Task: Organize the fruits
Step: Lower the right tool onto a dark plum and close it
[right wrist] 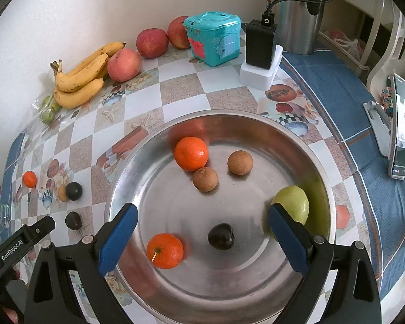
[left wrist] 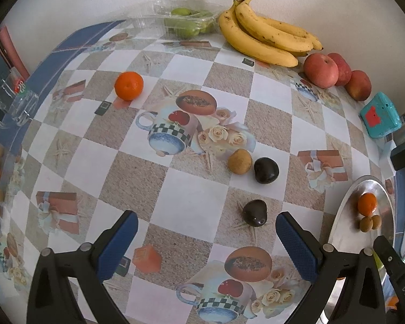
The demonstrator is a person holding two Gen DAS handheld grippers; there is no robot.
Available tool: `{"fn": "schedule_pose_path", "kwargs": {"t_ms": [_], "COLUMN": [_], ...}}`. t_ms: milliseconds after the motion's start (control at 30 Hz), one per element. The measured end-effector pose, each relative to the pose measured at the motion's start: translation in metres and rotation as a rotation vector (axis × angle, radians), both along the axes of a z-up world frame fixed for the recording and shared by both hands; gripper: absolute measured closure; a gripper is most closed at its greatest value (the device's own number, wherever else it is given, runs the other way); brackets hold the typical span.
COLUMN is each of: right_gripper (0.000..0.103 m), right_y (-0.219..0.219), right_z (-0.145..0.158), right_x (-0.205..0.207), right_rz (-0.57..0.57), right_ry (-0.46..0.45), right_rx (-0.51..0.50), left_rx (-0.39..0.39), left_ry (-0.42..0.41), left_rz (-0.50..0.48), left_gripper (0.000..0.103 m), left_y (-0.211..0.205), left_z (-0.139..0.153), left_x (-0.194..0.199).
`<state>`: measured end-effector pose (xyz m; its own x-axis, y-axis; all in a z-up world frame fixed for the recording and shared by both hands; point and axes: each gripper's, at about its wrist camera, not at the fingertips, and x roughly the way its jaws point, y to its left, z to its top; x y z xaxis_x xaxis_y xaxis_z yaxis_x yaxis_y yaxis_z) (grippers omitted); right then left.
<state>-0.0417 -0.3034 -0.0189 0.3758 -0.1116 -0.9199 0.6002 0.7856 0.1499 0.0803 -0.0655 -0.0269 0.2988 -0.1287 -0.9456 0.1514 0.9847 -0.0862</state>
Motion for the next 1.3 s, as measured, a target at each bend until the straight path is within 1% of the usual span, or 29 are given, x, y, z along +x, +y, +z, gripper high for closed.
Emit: {"fn": "schedule_pose_path", "kwargs": {"t_ms": [167, 233, 333, 433, 533, 700, 833, 900, 967, 1033, 1133, 1233, 1300], "right_gripper": [0.006, 0.006, 0.006, 0.006, 0.006, 0.006, 0.006, 0.006, 0.006, 0.006, 0.006, 0.006, 0.006], "right_y": [0.007, 0.011, 0.021, 0.035, 0.048, 0.071, 0.089, 0.097, 0.103, 0.109, 0.117, 0.124, 0.127], "right_z": [0.001, 0.003, 0.008, 0.01, 0.012, 0.013, 0.018, 0.019, 0.021, 0.023, 0.023, 0.017, 0.012], "right_x": [0.005, 0.008, 0.013, 0.021, 0.027, 0.036, 0.043, 0.046, 0.049, 0.052, 0.058, 0.066, 0.071], "right_rz": [0.04, 0.058, 0.103, 0.155, 0.204, 0.281, 0.332, 0.356, 0.371, 0.384, 0.405, 0.422, 0.428], "right_ry": [0.015, 0.005, -0.019, -0.025, -0.028, -0.053, -0.079, -0.093, -0.107, -0.128, -0.146, -0.133, -0.119], "right_rx": [-0.021, -0.026, -0.027, -0.036, -0.037, -0.018, -0.016, -0.013, -0.005, 0.005, 0.009, 0.011, 0.012], "left_rx": [0.051, 0.095, 0.142, 0.171, 0.183, 0.163, 0.18, 0.156, 0.123, 0.11, 0.108, 0.116, 0.123], "left_ry": [-0.058, -0.106, -0.151, -0.167, -0.172, -0.169, -0.192, -0.187, -0.171, -0.16, -0.155, -0.146, -0.126], "left_rz": [-0.016, -0.032, -0.043, -0.026, -0.008, 0.029, 0.091, 0.108, 0.106, 0.093, 0.076, 0.069, 0.074], "left_gripper": [0.0, 0.0, 0.0, 0.0, 0.0, 0.0, 0.0, 0.0, 0.0, 0.0, 0.0, 0.0, 0.0], "left_y": [0.001, 0.003, 0.01, 0.023, 0.034, 0.053, 0.068, 0.073, 0.075, 0.072, 0.067, 0.065, 0.064], "left_z": [0.008, 0.015, 0.021, 0.025, 0.027, 0.031, 0.037, 0.037, 0.035, 0.032, 0.03, 0.025, 0.017], "left_x": [0.002, 0.003, 0.007, 0.013, 0.017, 0.023, 0.027, 0.03, 0.033, 0.034, 0.035, 0.038, 0.042]}}
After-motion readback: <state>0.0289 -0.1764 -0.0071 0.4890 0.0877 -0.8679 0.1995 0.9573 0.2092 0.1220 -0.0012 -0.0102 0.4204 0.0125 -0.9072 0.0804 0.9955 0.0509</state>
